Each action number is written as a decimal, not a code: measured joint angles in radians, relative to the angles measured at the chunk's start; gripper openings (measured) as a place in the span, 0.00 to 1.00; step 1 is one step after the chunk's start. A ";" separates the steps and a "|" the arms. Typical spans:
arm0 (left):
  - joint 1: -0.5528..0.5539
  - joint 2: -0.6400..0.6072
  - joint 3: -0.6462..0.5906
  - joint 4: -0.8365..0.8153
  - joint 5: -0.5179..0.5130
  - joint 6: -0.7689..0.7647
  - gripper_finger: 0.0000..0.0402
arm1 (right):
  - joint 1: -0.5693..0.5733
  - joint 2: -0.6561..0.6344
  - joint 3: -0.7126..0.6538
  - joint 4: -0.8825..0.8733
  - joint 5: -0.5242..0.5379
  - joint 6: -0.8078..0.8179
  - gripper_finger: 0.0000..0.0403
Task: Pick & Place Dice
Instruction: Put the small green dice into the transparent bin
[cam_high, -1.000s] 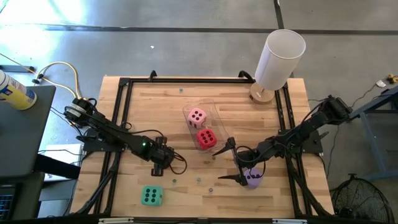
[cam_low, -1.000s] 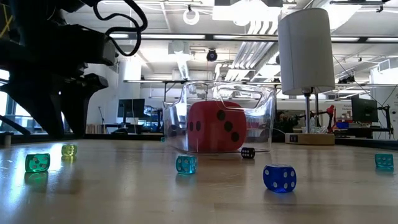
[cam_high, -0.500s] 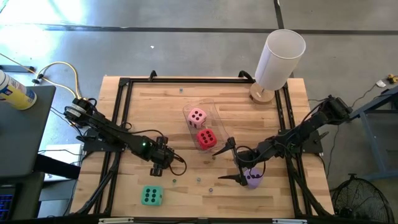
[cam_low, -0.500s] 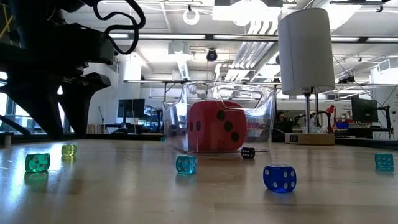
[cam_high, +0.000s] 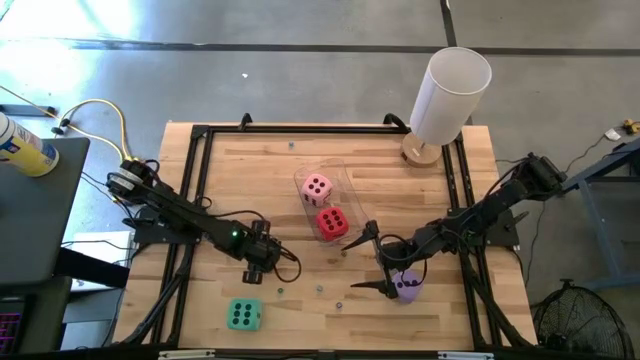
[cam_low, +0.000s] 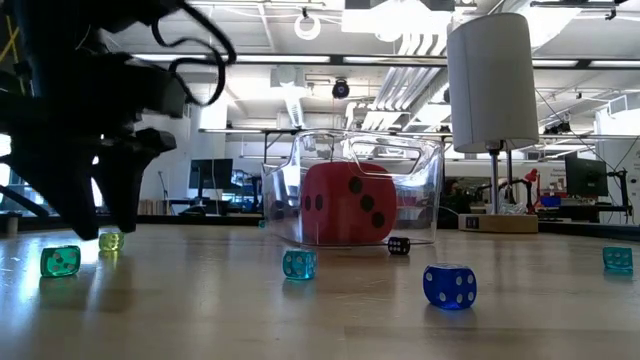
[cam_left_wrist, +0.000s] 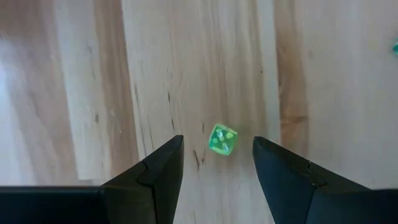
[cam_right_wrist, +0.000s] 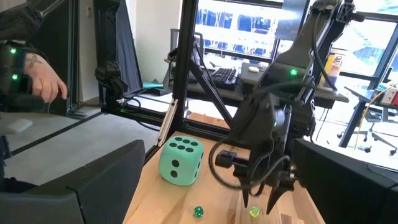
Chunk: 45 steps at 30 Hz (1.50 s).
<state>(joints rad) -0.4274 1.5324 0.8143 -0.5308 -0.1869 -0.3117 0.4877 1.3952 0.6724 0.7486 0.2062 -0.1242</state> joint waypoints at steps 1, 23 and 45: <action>0.000 0.013 0.000 -0.002 0.001 0.006 0.46 | 0.000 0.000 0.000 0.000 0.000 0.000 0.99; 0.000 0.044 0.000 0.013 0.002 0.025 0.39 | 0.000 0.000 0.000 -0.001 0.000 -0.001 0.99; -0.001 0.046 -0.001 0.035 -0.010 0.053 0.30 | 0.000 0.000 0.000 -0.001 0.000 -0.001 0.99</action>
<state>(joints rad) -0.4282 1.5784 0.8131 -0.4955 -0.1971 -0.2590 0.4877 1.3949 0.6724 0.7475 0.2064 -0.1253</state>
